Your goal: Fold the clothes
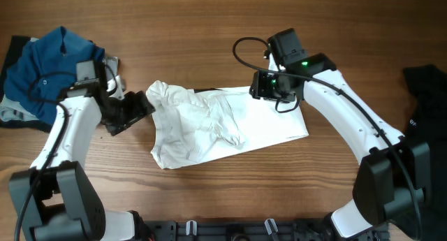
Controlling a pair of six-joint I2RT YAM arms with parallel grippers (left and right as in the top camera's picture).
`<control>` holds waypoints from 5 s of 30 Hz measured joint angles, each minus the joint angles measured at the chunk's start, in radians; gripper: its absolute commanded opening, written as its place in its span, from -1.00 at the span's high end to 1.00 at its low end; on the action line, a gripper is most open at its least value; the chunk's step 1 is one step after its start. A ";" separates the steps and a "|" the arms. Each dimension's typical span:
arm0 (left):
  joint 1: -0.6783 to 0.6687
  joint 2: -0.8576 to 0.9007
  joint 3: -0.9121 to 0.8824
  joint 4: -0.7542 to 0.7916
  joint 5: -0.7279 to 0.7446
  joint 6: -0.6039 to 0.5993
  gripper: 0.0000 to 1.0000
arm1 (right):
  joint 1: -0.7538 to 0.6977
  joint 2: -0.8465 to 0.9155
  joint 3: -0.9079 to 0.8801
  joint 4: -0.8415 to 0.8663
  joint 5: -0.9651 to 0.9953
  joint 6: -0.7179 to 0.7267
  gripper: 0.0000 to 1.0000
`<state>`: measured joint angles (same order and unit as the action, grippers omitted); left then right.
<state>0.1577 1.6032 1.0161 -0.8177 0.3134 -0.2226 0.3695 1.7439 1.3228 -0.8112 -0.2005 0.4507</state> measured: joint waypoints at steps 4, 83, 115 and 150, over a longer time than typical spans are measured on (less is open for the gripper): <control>-0.066 0.021 -0.026 0.091 0.012 0.000 -0.83 | -0.026 0.000 0.000 -0.010 0.000 -0.027 -0.06; -0.670 0.238 0.510 -0.469 -0.182 -0.166 0.27 | -0.077 0.000 0.000 -0.027 0.003 -0.064 -0.10; -0.670 0.167 0.334 -0.439 0.113 -0.026 0.92 | -0.077 0.000 0.000 -0.032 0.003 -0.068 -0.17; -0.230 0.141 0.333 -0.277 -0.150 -0.076 0.55 | 0.230 0.205 0.000 0.256 -0.039 0.010 0.91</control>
<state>-0.0719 1.7439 1.3495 -1.0946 0.1635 -0.2985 0.5991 1.9488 1.3224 -0.5552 -0.2398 0.4603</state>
